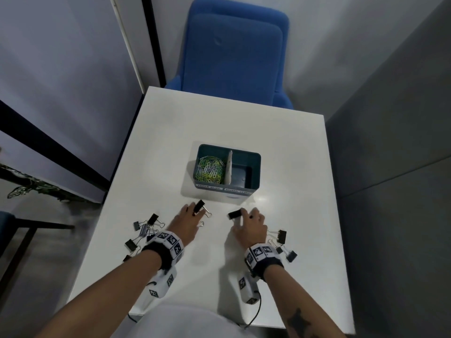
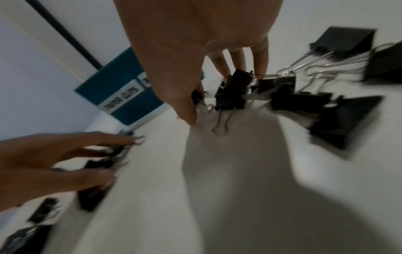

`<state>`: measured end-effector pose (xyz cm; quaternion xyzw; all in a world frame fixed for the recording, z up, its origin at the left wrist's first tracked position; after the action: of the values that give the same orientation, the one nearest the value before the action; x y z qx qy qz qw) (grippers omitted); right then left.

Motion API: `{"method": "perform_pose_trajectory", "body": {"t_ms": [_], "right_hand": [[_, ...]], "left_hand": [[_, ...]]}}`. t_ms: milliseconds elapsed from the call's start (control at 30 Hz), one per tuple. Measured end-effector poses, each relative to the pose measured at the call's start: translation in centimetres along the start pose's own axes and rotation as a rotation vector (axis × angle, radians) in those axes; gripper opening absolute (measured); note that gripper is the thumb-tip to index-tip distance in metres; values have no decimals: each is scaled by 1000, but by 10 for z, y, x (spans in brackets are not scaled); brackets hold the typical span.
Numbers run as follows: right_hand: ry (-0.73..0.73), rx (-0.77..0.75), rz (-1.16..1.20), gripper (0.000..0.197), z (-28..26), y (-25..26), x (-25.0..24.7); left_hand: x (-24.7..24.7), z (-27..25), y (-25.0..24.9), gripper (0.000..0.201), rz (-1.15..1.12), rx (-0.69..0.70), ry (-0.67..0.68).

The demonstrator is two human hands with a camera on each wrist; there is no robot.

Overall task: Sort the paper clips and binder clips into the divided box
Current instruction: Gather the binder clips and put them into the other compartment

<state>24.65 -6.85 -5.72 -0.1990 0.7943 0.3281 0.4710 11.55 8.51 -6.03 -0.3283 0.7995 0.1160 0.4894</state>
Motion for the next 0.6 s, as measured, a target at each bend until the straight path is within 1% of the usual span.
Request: {"method": "perform_pose_trajectory", "body": {"t_ms": [67, 100, 167, 233, 267, 300, 367, 400, 433, 500, 533, 567, 600], "right_hand": [[-20, -81, 28, 40, 0, 21, 0], [-29, -101, 37, 41, 0, 24, -3], [-42, -98, 30, 47, -1, 16, -14], [-109, -12, 26, 49, -9, -11, -32], [-143, 47, 26, 49, -15, -31, -39], [-146, 106, 19, 50, -22, -50, -44], [-95, 211, -4, 58, -37, -87, -46], [-76, 260, -10, 62, -45, -103, -46], [-59, 307, -8, 67, -53, -117, -45], [-3, 375, 5, 79, -66, -136, -36], [30, 393, 13, 84, -71, -139, -29], [54, 399, 26, 89, -74, -138, -22], [62, 390, 38, 91, -75, -134, -17]], "left_hand": [[-4, -7, -13, 54, -70, 51, 28], [-9, -10, -14, 55, -79, 61, 16], [-25, -15, -2, 54, -60, 39, -58], [-40, -21, 25, 53, -39, -39, -136], [-45, -23, 44, 53, -22, -103, -159], [-47, -26, 64, 52, -11, -178, -168], [-47, -35, 102, 53, -27, -320, -169], [-43, -40, 117, 59, -44, -380, -155], [-36, -45, 131, 70, -56, -433, -116], [-16, -55, 150, 100, -88, -509, 6], [-6, -58, 155, 112, -114, -524, 58], [2, -59, 155, 118, -138, -513, 84], [7, -58, 151, 120, -163, -479, 93]]}}
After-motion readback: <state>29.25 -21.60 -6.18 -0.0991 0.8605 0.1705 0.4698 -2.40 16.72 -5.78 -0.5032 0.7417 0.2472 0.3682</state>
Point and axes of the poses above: each hand's wrist, its own z-axis towards the middle knuckle, its own x-axis out of the palm, y = z × x, the point moved 9 cm from there along z, towards the middle knuckle, and after that the axes turned 14 degrees about -x, right-handed, at the moved point
